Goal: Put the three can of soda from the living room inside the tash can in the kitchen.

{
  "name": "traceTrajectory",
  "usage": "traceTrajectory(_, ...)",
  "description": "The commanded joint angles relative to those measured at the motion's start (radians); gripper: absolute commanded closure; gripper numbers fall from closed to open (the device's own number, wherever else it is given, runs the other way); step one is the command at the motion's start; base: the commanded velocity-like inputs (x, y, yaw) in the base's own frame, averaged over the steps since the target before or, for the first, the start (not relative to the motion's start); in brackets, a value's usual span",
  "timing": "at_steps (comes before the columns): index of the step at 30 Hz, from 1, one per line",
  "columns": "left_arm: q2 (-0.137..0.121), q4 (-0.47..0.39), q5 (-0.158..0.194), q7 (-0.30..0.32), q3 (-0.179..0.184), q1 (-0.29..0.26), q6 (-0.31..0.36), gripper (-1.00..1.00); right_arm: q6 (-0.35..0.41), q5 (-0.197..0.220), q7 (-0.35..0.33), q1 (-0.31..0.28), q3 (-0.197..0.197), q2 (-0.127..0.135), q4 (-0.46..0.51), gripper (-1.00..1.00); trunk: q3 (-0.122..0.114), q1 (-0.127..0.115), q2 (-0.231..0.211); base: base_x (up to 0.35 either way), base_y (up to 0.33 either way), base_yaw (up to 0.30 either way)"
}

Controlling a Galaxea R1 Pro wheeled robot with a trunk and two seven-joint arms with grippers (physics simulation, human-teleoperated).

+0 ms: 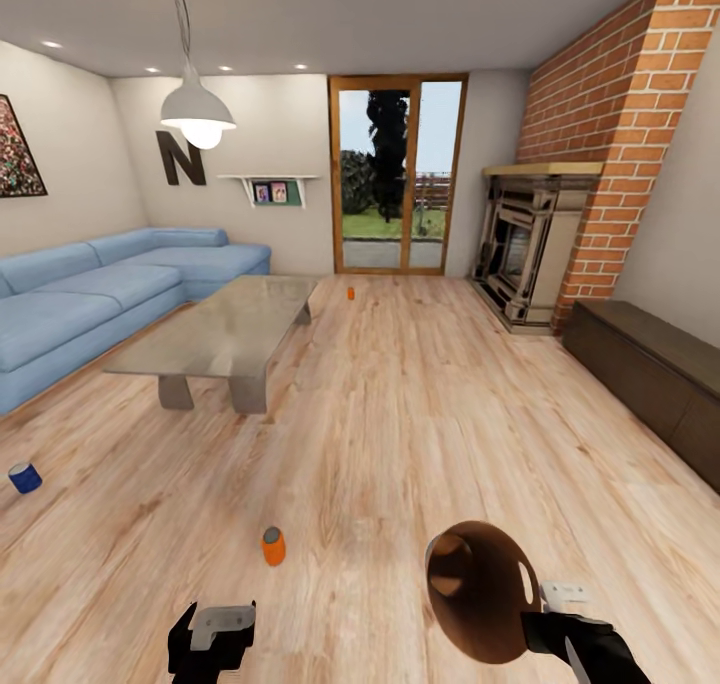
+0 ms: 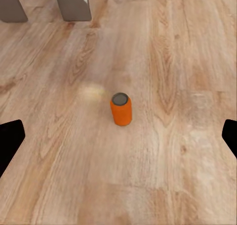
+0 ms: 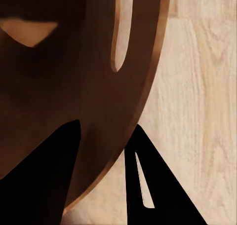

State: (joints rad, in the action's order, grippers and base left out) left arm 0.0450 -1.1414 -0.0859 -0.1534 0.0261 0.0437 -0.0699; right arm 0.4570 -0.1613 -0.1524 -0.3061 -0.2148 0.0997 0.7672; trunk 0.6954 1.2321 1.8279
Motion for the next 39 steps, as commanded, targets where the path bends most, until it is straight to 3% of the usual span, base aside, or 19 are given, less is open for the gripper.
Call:
traceTrajectory(1,0.0,0.0,0.0,0.0,0.0,0.0,0.0,-1.0,0.0,0.008,-0.003,-0.001,0.0,0.0,0.001,1.0,0.001,0.0,0.0,0.289,0.158,0.0)
traceTrajectory(11,0.003,-0.003,0.001,-0.002,-0.001,-0.007,0.019,-1.0,0.029,0.011,-0.002,-0.001,-0.017,0.01,-0.003,1.0,0.014,0.0,0.0,0.302,0.14,0.0)
traceTrajectory(17,0.006,-0.012,0.002,-0.008,-0.001,-0.024,0.063,-1.0,0.182,0.012,-0.004,-0.013,-0.022,0.06,-0.018,1.0,0.015,0.0,0.0,0.308,0.132,0.0)
traceTrajectory(25,0.009,-0.086,0.002,-0.012,-0.003,-0.102,0.255,-1.0,0.274,0.013,-0.005,-0.05,-0.022,0.068,-0.021,1.0,0.015,0.0,0.0,0.308,0.13,0.0)
traceTrajectory(31,0.028,-0.244,0.006,-0.011,-0.003,-0.158,0.582,-1.0,0.289,0.011,-0.006,-0.064,-0.019,0.066,-0.022,1.0,0.015,0.0,0.0,0.308,0.13,0.0)
traceTrajectory(33,0.041,-0.288,0.012,-0.007,-0.003,-0.262,0.863,-1.0,0.29,0.011,-0.006,-0.066,-0.016,0.064,-0.022,1.0,0.015,0.0,0.0,0.306,0.133,0.0)
traceTrajectory(34,0.047,-0.295,0.029,-0.003,-0.004,-0.362,1.016,-1.0,0.291,0.011,-0.006,-0.067,-0.015,0.065,-0.022,1.0,0.015,0.0,0.0,0.273,0.15,0.0)
traceTrajectory(36,0.056,-0.251,0.045,-0.001,-0.004,-0.446,1.094,-1.0,0.292,0.011,-0.006,-0.068,-0.014,0.065,-0.021,1.0,0.015,0.0,0.0,0.269,0.155,0.0)
traceTrajectory(39,0.068,-0.085,0.062,0.001,-0.004,-0.545,1.117,-1.0,0.293,0.011,-0.006,-0.068,-0.014,0.066,-0.021,1.0,0.015,0.0,0.0,0.271,0.149,0.0)
